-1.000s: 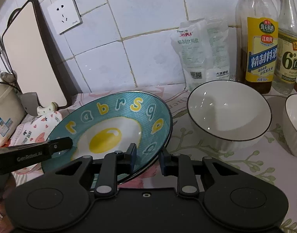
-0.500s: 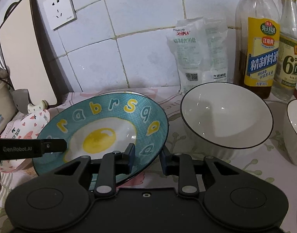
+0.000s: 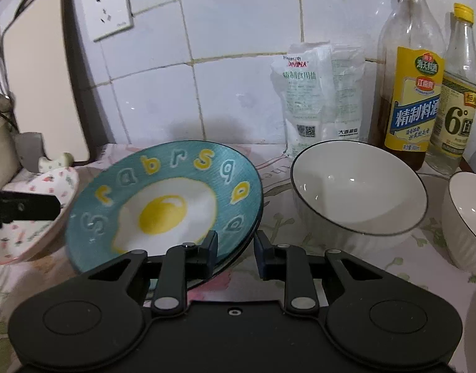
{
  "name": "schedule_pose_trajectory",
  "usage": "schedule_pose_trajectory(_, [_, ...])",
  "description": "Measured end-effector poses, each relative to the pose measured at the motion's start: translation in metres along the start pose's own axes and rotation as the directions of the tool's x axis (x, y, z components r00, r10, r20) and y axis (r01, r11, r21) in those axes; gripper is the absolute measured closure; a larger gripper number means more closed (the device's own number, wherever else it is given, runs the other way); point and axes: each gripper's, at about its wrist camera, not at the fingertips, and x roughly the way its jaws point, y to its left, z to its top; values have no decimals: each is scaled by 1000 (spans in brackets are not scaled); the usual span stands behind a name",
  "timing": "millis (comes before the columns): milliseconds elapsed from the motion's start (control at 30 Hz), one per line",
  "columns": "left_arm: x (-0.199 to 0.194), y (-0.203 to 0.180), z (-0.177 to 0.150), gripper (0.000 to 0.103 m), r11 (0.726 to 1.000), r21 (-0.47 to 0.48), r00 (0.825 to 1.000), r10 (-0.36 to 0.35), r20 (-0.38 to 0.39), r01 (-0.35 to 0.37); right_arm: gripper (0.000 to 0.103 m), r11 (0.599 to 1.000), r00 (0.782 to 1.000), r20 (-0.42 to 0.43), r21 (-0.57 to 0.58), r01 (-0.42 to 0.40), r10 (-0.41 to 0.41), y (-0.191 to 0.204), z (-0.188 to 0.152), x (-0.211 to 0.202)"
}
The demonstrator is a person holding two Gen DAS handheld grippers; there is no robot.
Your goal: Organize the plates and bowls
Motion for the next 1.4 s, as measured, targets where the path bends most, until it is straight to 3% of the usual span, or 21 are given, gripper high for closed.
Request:
schedule_pose_trajectory(167, [-43,4,-6,45,1000,23,1000,-9,22,8,73,999,999,40,-22,-24,25,8,3,-44])
schedule_pose_trajectory(300, [-77,9,-12,42,999,38,999,-38,21,37,73,995,995,44,-42,-93,95,12,9,-84])
schedule_pose_trajectory(567, [-130,31,-20,39,991,38,992,-128,-24,129,57,973,981,23,-129,-190,195,40,18,-139])
schedule_pose_trajectory(767, [-157,66,-28,38,991,7,990,-137,-15,137,50,943,957,26,-182,-279,288,68,24,-169])
schedule_pose_trajectory(1000, [-167,111,-37,38,992,-24,992,-128,12,128,48,893,914,-17,-209,-400,405,112,22,-171])
schedule_pose_trajectory(1400, [-125,178,-61,38,990,-80,993,-114,15,115,48,869,877,-123,-124,-479,465,162,9,-109])
